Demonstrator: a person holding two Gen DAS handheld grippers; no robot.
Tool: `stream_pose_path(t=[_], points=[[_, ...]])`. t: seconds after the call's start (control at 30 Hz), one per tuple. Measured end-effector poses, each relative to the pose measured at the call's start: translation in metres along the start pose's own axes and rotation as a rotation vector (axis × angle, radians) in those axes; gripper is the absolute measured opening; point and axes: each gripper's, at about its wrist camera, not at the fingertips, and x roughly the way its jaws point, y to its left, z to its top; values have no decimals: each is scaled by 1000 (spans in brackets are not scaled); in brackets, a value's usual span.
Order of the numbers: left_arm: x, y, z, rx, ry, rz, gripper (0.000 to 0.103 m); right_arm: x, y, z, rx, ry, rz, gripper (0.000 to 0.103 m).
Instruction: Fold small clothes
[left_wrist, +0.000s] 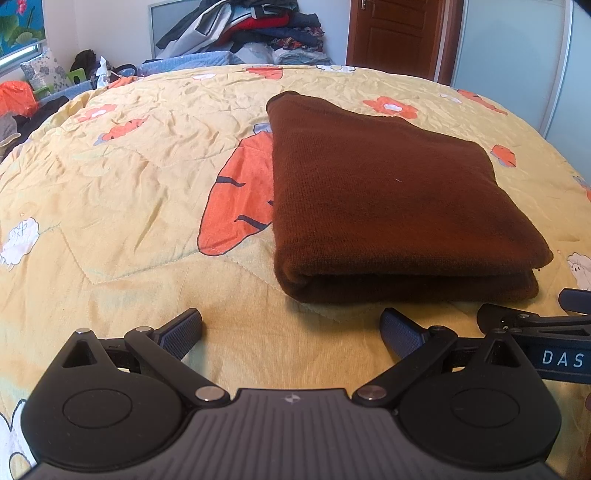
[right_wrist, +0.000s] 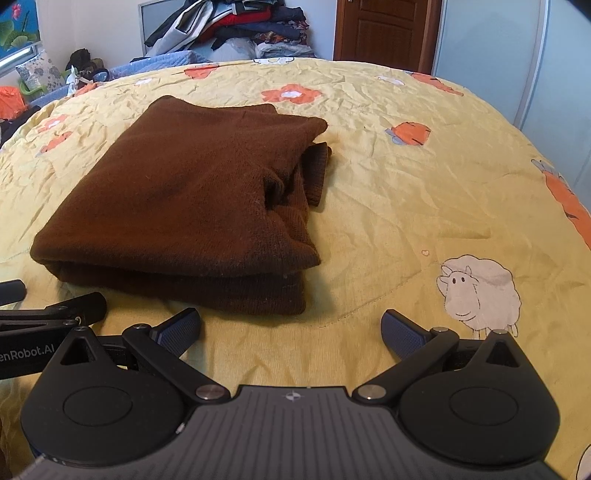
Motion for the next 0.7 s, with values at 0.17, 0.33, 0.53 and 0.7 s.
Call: stream_pose_path(t=[0.17, 0.33, 0.53, 0.7], points=[[0, 0, 0, 0, 1, 0, 103, 1, 0, 1, 0, -4, 0, 103], [0, 0, 0, 0, 1, 0, 103, 1, 0, 1, 0, -5, -1, 103], [0, 0, 0, 0, 1, 0, 103, 1, 0, 0, 0, -5, -1, 103], [0, 0, 0, 1, 1, 0, 103, 1, 0, 0, 0, -5, -1, 103]])
